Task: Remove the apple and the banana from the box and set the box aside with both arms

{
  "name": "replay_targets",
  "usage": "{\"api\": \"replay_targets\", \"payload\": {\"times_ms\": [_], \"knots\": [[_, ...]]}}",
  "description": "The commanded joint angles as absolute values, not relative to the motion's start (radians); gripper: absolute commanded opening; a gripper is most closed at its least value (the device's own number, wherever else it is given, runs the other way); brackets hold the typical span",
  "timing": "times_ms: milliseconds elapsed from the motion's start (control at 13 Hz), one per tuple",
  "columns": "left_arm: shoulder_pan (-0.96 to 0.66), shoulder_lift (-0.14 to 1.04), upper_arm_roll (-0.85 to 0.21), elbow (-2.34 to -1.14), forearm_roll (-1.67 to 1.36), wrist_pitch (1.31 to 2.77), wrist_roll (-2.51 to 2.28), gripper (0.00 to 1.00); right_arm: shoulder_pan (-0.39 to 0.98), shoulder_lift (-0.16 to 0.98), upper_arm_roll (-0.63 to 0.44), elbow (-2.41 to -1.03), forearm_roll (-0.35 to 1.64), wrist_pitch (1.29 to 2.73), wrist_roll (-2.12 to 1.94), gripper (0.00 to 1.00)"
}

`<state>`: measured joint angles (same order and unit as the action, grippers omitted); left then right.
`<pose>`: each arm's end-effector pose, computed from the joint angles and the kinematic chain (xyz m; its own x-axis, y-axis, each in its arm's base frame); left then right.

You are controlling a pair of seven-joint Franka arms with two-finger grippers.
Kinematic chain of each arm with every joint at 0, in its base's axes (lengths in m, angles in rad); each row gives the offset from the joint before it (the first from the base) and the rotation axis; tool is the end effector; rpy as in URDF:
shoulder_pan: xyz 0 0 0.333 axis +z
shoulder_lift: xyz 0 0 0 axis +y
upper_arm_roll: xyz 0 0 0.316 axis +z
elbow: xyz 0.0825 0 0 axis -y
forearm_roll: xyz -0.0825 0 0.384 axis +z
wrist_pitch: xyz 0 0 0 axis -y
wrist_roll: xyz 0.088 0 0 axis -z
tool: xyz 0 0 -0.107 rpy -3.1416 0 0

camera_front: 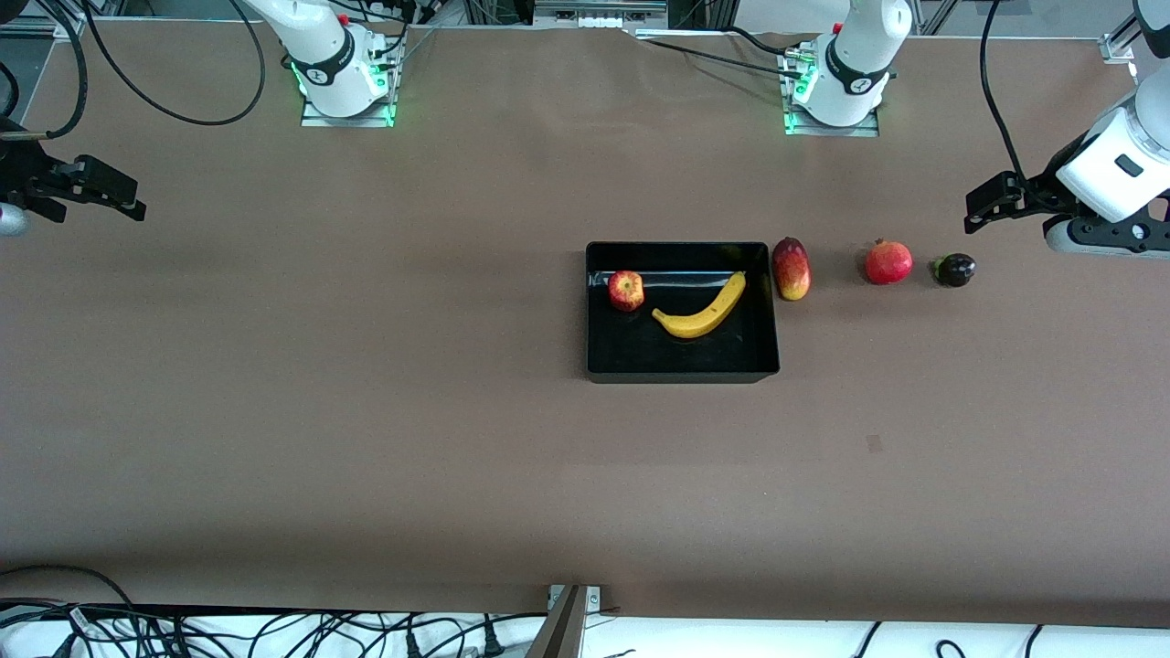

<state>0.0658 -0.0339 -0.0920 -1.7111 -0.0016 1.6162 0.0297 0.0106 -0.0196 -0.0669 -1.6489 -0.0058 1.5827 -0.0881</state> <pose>0.5435 -0.0151 0.5806 0.9966 -0.0555 -0.0611 -0.0556 -0.9985 0.0003 0.5465 -0.0318 0.5995 0.9984 0.0320 -0.0468 0.0321 -0.9995 0.0004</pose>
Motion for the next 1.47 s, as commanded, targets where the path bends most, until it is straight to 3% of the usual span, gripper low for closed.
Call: {"api": "replay_targets", "payload": {"times_ms": [0, 232, 1389], "knots": [[0.064, -0.056, -0.094, -1.739, 0.003, 1.615, 0.046, 1.0, 0.002, -0.04, -0.058, -1.657, 0.012, 1.574, -0.084, 1.0], [0.063, -0.022, -0.092, -1.683, 0.003, 1.611, 0.038, 1.0, 0.002, -0.038, -0.058, -1.657, 0.011, 1.575, -0.084, 1.0], [0.054, 0.067, -0.092, -1.684, -0.057, 1.621, 0.017, 1.0, 0.002, -0.04, -0.055, -1.657, 0.012, 1.574, -0.084, 1.0]]}}
